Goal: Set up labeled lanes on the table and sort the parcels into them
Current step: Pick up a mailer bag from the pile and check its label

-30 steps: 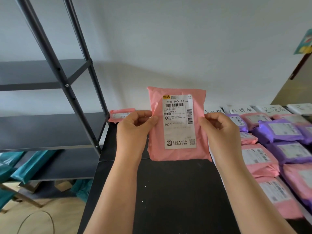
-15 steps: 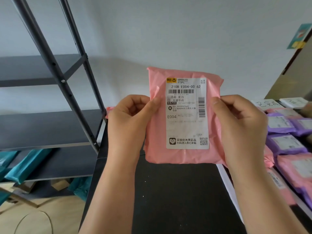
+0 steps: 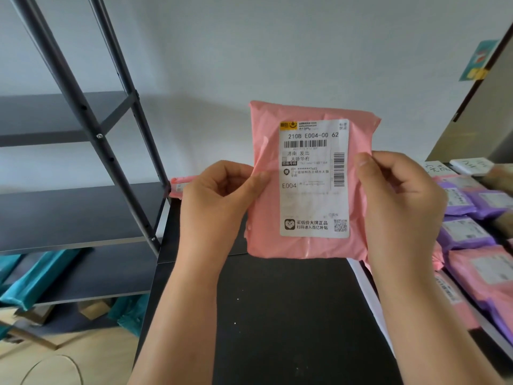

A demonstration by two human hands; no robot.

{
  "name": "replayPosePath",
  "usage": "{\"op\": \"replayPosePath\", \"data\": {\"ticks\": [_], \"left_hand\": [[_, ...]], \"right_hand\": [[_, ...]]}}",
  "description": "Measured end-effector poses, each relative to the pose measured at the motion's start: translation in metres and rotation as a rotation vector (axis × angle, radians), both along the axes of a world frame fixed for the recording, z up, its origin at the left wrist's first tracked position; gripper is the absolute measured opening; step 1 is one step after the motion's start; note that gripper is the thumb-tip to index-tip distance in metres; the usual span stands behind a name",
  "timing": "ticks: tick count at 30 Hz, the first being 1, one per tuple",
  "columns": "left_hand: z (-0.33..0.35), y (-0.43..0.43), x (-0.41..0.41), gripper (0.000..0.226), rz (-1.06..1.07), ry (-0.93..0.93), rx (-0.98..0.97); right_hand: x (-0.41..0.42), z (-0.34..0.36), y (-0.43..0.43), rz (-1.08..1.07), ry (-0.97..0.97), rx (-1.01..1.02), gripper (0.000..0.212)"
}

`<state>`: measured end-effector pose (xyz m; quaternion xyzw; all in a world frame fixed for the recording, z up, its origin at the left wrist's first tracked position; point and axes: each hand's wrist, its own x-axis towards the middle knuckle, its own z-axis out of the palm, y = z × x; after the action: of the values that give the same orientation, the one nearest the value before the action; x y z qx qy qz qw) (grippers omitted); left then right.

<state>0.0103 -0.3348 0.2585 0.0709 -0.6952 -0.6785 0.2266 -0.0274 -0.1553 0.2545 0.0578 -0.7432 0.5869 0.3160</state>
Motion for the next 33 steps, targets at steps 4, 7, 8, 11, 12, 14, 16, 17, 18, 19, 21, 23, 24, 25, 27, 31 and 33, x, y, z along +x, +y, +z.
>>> {"op": "replayPosePath", "data": {"ticks": [4, 7, 8, 11, 12, 14, 16, 17, 18, 19, 21, 23, 24, 25, 27, 31, 33], "left_hand": [[-0.005, -0.001, -0.001, 0.019, -0.072, -0.03, -0.012], [-0.006, -0.001, -0.003, 0.018, -0.096, -0.037, -0.015], [-0.006, -0.002, -0.004, 0.016, -0.095, -0.03, -0.012], [-0.007, -0.005, -0.007, 0.012, -0.099, -0.012, 0.0], [-0.007, -0.006, -0.008, 0.012, -0.105, -0.009, 0.009], [-0.008, -0.008, -0.009, 0.012, -0.12, -0.006, 0.023], [-0.009, -0.009, -0.011, 0.01, -0.134, -0.004, 0.023], [-0.009, -0.01, -0.012, 0.01, -0.137, -0.004, 0.022], [-0.009, -0.011, -0.013, 0.01, -0.136, -0.005, 0.023], [-0.01, -0.013, -0.014, 0.011, -0.132, -0.005, 0.025], [-0.01, -0.014, -0.015, 0.013, -0.123, -0.007, 0.025], [-0.01, -0.016, -0.016, 0.011, -0.118, -0.004, 0.029], [-0.009, -0.017, -0.016, 0.01, -0.117, -0.003, 0.029], [-0.009, -0.018, -0.017, 0.008, -0.115, -0.002, 0.029], [-0.01, -0.02, -0.018, 0.006, -0.111, -0.014, 0.032], [-0.011, -0.023, -0.02, 0.007, -0.098, -0.065, 0.025], [-0.011, -0.023, -0.02, 0.008, -0.093, -0.088, 0.021]], "right_hand": [[-0.004, -0.001, 0.001, -0.04, 0.019, -0.033, 0.017], [-0.006, -0.003, 0.001, -0.04, 0.02, -0.053, 0.017], [-0.006, -0.003, 0.0, -0.039, 0.023, -0.059, 0.017], [-0.005, -0.003, -0.001, -0.035, 0.038, -0.088, 0.016], [-0.005, -0.002, -0.001, -0.034, 0.036, -0.089, 0.017], [-0.004, -0.002, -0.002, -0.035, 0.032, -0.08, 0.019], [-0.004, -0.001, -0.003, -0.04, 0.027, -0.085, 0.019], [-0.005, -0.001, -0.003, -0.042, 0.021, -0.086, 0.019], [-0.005, -0.001, -0.004, -0.042, 0.012, -0.085, 0.018], [-0.006, -0.001, -0.004, -0.042, 0.005, -0.084, 0.018], [-0.007, -0.001, -0.005, -0.042, -0.003, -0.091, 0.016], [-0.008, -0.001, -0.007, -0.036, -0.01, -0.096, 0.014], [-0.008, -0.001, -0.007, -0.029, -0.018, -0.095, 0.014], [-0.009, -0.001, -0.007, -0.021, -0.029, -0.088, 0.014], [-0.01, -0.001, -0.007, -0.012, -0.062, -0.052, 0.016], [-0.013, -0.001, -0.005, 0.007, -0.112, -0.009, 0.019], [-0.013, -0.001, -0.005, 0.014, -0.116, 0.001, 0.02]]}}
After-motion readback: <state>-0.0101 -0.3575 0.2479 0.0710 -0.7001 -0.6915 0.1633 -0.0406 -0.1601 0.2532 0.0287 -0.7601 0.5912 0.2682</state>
